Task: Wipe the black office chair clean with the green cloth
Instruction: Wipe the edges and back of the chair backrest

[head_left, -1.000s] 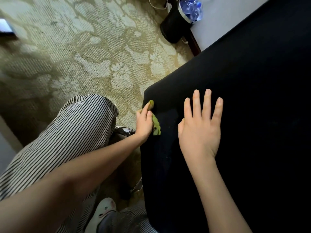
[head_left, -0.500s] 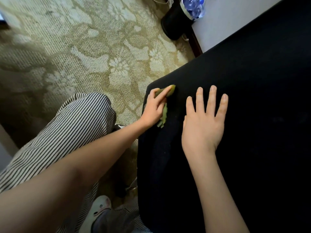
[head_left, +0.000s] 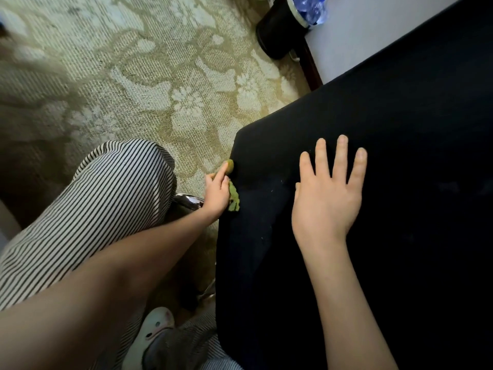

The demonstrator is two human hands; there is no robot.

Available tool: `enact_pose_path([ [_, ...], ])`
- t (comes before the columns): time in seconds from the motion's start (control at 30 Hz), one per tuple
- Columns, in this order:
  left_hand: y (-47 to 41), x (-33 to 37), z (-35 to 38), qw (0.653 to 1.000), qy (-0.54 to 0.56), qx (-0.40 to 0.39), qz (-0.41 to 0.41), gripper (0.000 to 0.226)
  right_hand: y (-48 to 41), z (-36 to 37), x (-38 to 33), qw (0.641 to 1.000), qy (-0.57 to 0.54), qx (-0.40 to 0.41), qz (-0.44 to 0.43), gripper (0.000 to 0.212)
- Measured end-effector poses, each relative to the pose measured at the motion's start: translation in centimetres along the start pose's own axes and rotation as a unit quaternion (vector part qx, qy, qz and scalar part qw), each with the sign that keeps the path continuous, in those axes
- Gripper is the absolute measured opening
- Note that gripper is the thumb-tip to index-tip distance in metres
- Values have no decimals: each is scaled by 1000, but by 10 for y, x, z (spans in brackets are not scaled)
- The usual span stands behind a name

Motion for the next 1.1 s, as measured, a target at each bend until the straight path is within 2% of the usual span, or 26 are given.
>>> enact_pose_path([
  [0.13,12,18,10,999,10,-10,39,42,2,-2,4,999,5,21,24,60],
  [0.33,37,93,30,978,8,-71,197,50,-1,-4,10,999,-25,25,21,58],
  [0.47,72,159,41,927,34,-124,353,46,-4,-7,15,996,-64,46,39,53],
  [0.63,87,169,35,878,3,-94,470,39,5,-10,14,991,-43,104,73,58],
  [0.67,82,161,33,876,-11,-95,472,40,6,-9,13,991,-48,101,76,61],
  [0.73,64,135,29,896,-35,-92,433,43,10,-7,9,991,-59,106,65,67],
  [0.9,20,49,15,976,-36,-55,208,51,18,-1,-1,998,-10,50,30,70],
  [0.97,12,25,12,988,-25,-47,144,49,22,-2,1,998,-14,41,48,70],
  [1.1,9,-4,4,998,14,-26,62,43,26,4,-4,999,-30,32,13,69],
])
Point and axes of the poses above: each hand's wrist, its own y-axis away from the middle knuckle, its own z-axis out of the palm, x = y × z, the point moved 8 cm from there along -y, towards the middle knuckle
